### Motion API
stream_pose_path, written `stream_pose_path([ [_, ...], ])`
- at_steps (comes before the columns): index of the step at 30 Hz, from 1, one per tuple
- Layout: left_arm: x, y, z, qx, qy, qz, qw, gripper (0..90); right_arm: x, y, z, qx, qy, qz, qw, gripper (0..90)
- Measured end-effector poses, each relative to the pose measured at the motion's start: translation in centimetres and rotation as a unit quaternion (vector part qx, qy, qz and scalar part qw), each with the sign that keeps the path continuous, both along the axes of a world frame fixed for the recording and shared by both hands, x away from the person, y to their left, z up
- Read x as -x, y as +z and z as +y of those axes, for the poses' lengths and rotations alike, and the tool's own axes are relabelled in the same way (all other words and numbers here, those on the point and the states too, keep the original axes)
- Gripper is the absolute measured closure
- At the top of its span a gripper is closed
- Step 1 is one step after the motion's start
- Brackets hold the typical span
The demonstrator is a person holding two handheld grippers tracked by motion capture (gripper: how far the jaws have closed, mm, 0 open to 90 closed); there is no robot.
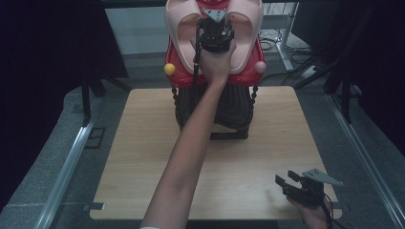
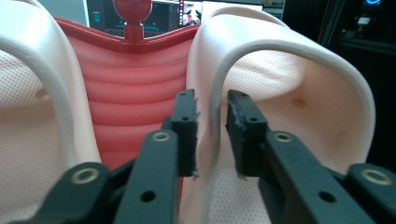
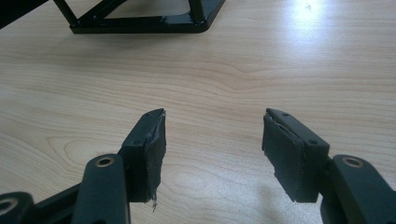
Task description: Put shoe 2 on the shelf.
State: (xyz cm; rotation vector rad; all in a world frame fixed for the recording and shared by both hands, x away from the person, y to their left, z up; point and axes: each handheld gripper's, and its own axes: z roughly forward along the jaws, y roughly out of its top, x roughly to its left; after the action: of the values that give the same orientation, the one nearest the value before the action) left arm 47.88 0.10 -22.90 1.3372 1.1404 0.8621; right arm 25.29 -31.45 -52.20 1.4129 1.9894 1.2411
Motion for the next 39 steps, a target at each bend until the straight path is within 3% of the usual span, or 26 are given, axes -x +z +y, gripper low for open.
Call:
stream_pose_path([
  [6, 0.6, 0.1, 0.8, 0.007, -0.033, 0.001, 0.9994, 56.6, 0.0, 0.0, 0.1, 0.001, 0.001, 0.002, 1.0000, 39.9],
  [14, 2.5, -0.5, 2.5, 0.015, -0.074, -0.003, 0.9971, 51.7, 0.0, 0.1, 0.2, 0.006, 0.000, 0.000, 1.0000, 39.9],
  [25, 5.5, -2.3, 5.3, 0.023, -0.140, 0.004, 0.9898, 48.1, -0.1, -0.3, 0.6, 0.013, -0.001, 0.004, 0.9999, 39.9],
  [30, 7.3, -3.6, 6.3, 0.011, -0.169, 0.003, 0.9856, 46.8, -0.1, -0.4, 0.6, 0.014, -0.002, 0.005, 0.9999, 39.7],
  [33, 8.4, -4.3, 6.7, -0.003, -0.175, -0.004, 0.9845, 47.0, 0.0, -0.3, 0.6, 0.015, -0.001, 0.005, 0.9999, 39.7],
  [39, 10.8, -6.0, 7.8, -0.016, -0.211, -0.012, 0.9773, 46.0, 0.1, -0.2, 0.6, 0.015, -0.005, 0.003, 0.9999, 39.6],
])
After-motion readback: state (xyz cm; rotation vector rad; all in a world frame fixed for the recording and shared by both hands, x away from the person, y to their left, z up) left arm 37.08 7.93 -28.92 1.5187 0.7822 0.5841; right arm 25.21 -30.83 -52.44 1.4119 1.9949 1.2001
